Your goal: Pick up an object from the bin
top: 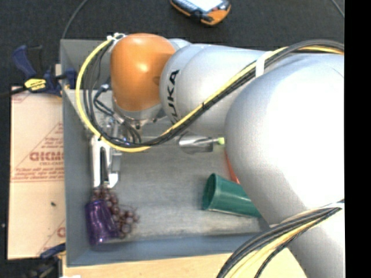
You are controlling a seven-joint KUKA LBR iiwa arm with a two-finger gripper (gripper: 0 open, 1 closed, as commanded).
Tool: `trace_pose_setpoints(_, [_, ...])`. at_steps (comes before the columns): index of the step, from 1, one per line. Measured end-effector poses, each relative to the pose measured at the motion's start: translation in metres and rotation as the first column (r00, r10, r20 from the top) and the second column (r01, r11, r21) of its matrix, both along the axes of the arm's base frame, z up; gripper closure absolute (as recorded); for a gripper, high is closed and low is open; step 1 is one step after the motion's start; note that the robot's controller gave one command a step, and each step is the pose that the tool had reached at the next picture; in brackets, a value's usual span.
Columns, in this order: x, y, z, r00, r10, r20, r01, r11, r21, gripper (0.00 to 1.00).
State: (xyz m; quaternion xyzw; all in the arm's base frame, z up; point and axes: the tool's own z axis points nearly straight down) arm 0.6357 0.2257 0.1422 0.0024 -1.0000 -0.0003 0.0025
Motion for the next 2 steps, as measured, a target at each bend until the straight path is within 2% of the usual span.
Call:
trace_pose_setpoints(1, [0.002,-0.001,0.006,1.000,-0.005,0.008,0.005,1.000,0.002,0.00])
trace_pose_setpoints(2, [0.004,0.009,-0.066,0.849,0.528,0.016,-0.528,0.849,0.000,0.00])
